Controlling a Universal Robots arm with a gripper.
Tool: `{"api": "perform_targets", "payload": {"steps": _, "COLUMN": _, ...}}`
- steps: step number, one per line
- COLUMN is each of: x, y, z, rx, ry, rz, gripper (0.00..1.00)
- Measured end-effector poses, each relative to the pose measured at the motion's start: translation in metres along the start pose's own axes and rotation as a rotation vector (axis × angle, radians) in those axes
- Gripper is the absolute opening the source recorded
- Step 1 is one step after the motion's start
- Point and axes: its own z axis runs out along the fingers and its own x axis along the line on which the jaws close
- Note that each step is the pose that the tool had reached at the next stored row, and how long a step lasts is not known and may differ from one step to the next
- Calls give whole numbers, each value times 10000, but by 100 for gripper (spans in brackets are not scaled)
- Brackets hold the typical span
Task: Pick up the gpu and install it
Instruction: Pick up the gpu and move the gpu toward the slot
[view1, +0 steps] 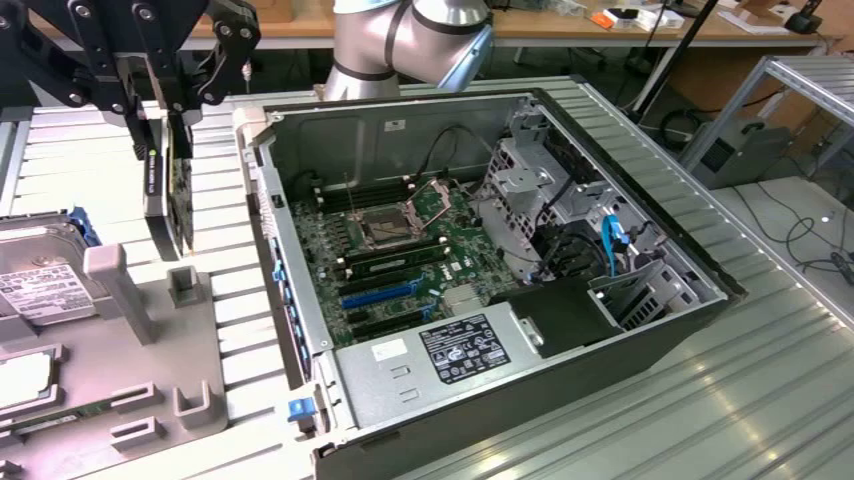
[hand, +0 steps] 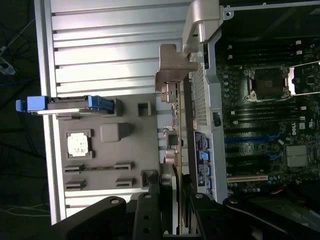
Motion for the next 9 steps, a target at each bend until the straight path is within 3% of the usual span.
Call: {"api": "perform_targets", "payload": {"steps": 9, "x": -201, "y": 14, "z": -2, "rx": 1, "ry": 23, "rz": 2, "gripper": 27}}
